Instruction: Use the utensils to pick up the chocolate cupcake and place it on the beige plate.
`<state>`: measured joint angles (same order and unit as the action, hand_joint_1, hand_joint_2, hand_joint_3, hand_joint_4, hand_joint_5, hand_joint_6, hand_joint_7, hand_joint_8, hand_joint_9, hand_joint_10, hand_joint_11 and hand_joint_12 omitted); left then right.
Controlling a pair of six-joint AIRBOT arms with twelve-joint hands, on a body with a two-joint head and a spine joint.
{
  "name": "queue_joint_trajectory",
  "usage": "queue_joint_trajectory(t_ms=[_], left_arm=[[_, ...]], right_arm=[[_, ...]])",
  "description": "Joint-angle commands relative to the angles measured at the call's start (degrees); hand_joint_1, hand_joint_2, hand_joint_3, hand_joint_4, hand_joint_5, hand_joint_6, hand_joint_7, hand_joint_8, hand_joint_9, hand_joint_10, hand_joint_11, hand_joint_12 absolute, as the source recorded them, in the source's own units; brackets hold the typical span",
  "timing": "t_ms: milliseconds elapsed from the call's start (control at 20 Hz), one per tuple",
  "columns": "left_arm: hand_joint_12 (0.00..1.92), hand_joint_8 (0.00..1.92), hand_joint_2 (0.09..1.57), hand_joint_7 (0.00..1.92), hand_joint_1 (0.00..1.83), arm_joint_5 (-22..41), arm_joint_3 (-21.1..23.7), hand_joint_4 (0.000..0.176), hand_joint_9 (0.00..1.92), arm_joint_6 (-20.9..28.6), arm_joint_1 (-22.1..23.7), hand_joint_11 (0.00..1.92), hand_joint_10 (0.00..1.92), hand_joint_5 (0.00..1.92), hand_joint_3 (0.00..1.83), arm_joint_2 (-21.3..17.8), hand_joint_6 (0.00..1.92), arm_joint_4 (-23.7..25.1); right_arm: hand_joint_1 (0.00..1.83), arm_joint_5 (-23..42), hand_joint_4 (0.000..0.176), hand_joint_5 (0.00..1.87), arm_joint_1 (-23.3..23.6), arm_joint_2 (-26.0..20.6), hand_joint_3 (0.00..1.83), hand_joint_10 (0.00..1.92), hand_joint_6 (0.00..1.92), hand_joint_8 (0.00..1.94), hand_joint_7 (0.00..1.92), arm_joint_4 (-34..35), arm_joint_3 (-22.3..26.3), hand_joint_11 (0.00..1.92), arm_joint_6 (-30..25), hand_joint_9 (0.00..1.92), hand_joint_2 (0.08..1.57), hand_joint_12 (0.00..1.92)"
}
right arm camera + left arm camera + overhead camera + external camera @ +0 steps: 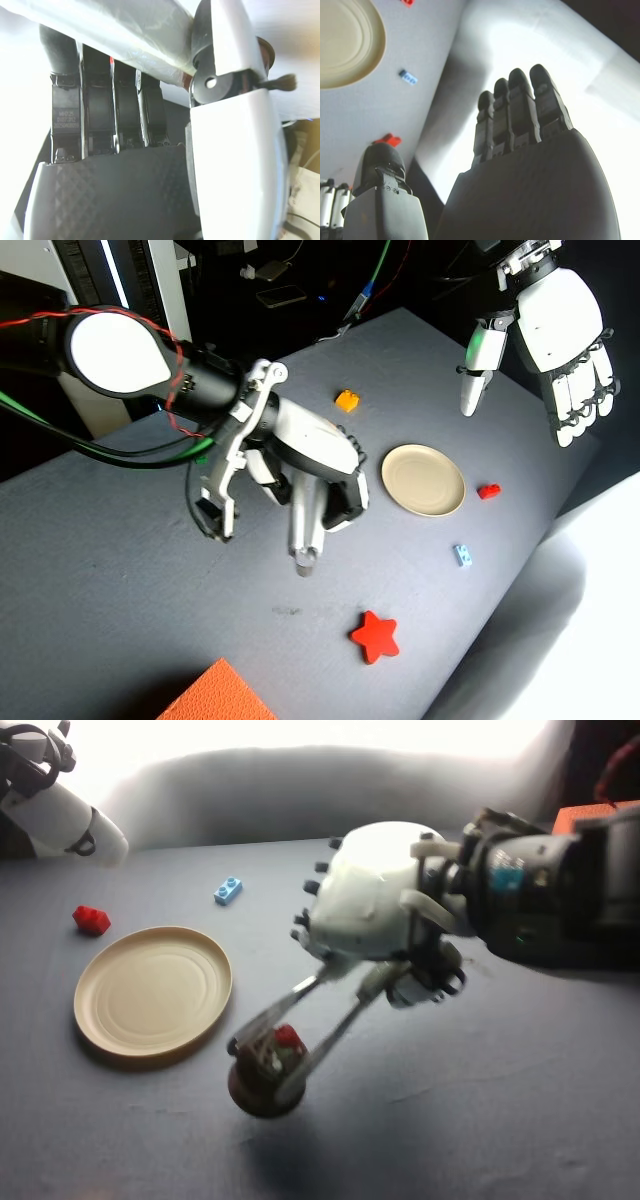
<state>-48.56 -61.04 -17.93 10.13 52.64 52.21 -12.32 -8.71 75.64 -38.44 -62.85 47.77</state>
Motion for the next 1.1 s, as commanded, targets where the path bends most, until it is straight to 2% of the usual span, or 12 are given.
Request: queue_joint_trajectory(t_ms=[0,300,350,400,450,500,600,750,800,900,950,1050], left_arm=[[0.30,0.00,1.04,0.22,0.27,1.8,-0.1,0.000,0.18,-0.2,0.9,0.00,0.00,0.18,0.00,-0.3,0.00,4.2],[0.41,0.00,1.03,0.23,0.28,1.8,0.0,0.000,0.21,-0.2,0.9,0.00,0.00,0.21,0.00,-0.1,0.00,4.2],[0.43,0.00,1.02,0.23,0.28,1.8,0.0,0.000,0.21,-0.2,0.9,0.00,0.00,0.21,0.00,-0.1,0.00,4.2],[0.41,0.00,1.02,0.22,0.29,1.8,0.0,0.000,0.20,-0.2,0.9,0.00,0.00,0.20,0.00,-0.1,0.00,4.2],[0.40,0.00,1.02,0.22,0.30,1.8,0.0,0.000,0.20,-0.2,0.9,0.00,0.00,0.19,0.00,-0.1,0.00,4.2],[0.39,0.00,1.03,0.21,0.29,1.7,-0.1,0.000,0.19,-0.2,0.9,0.00,0.00,0.19,0.00,-0.1,0.00,4.2],[0.41,0.00,1.03,0.22,0.26,1.7,0.0,0.000,0.19,-0.2,0.8,0.00,0.00,0.19,0.00,-0.1,0.00,4.2],[0.33,0.00,1.04,0.19,0.26,1.7,0.2,0.000,0.16,-0.2,0.9,0.00,0.00,0.18,0.00,-0.1,0.00,4.2],[0.39,0.00,1.03,0.20,0.27,1.7,0.1,0.000,0.17,-0.2,0.9,0.00,0.00,0.19,0.00,-0.1,0.00,4.2],[0.38,0.00,1.03,0.19,0.27,1.7,0.0,0.000,0.16,-0.2,0.9,0.00,0.00,0.18,0.00,-0.1,0.00,4.2],[0.37,0.00,1.03,0.20,0.27,1.7,0.0,0.000,0.16,-0.2,0.9,0.00,0.00,0.18,0.00,-0.1,0.00,4.2],[0.32,0.00,1.03,0.20,0.28,1.7,0.0,0.000,0.16,-0.2,0.9,0.00,0.00,0.18,0.00,-0.1,0.00,4.2]], right_arm=[[1.36,4.5,0.000,0.90,1.2,0.2,0.00,1.45,0.91,1.28,0.82,-0.8,-0.7,0.83,0.5,0.81,1.17,1.43],[1.36,5.2,0.000,0.90,2.9,3.3,0.00,1.45,0.93,1.27,0.81,-0.8,-5.0,0.82,2.5,0.82,1.17,1.42],[1.46,5.9,0.000,0.90,3.2,3.7,0.00,1.39,0.87,1.25,0.79,-0.8,-5.7,0.85,2.9,0.78,1.15,1.57],[1.38,6.7,0.000,0.92,3.3,3.8,0.00,1.43,0.90,1.26,0.81,-0.8,-6.0,0.82,3.2,0.81,1.16,1.45],[1.37,9.7,0.000,0.91,3.4,3.4,0.00,1.44,0.93,1.28,0.80,-0.8,-6.2,0.81,4.0,0.82,1.17,1.42],[1.46,13.8,0.000,0.90,3.4,2.6,0.00,1.35,0.89,1.22,0.80,-0.8,-6.1,0.84,4.6,0.80,1.15,1.58],[1.48,16.9,0.000,0.85,3.8,1.5,0.00,1.33,0.94,1.18,0.81,-0.8,-6.2,0.84,4.6,0.81,1.15,1.63],[1.48,20.5,0.000,0.80,3.7,0.4,0.00,1.36,1.00,1.17,0.81,-0.9,-6.2,0.89,5.3,0.80,1.15,1.59],[1.38,21.4,0.000,0.79,3.6,0.1,0.00,1.46,1.08,1.26,0.79,-0.9,-6.2,0.84,5.1,0.82,1.18,1.49],[1.48,21.8,0.000,0.80,3.8,-0.2,0.00,1.37,0.97,1.22,0.80,-0.8,-6.4,0.88,3.7,0.79,1.16,1.58],[1.39,21.7,0.000,0.80,3.9,-0.2,0.00,1.45,1.04,1.24,0.81,-0.8,-6.7,0.87,2.5,0.83,1.17,1.47],[1.37,18.6,0.000,0.82,4.7,0.2,0.00,1.47,1.06,1.20,0.82,-0.8,-7.2,0.87,-1.1,0.85,1.17,1.43]])
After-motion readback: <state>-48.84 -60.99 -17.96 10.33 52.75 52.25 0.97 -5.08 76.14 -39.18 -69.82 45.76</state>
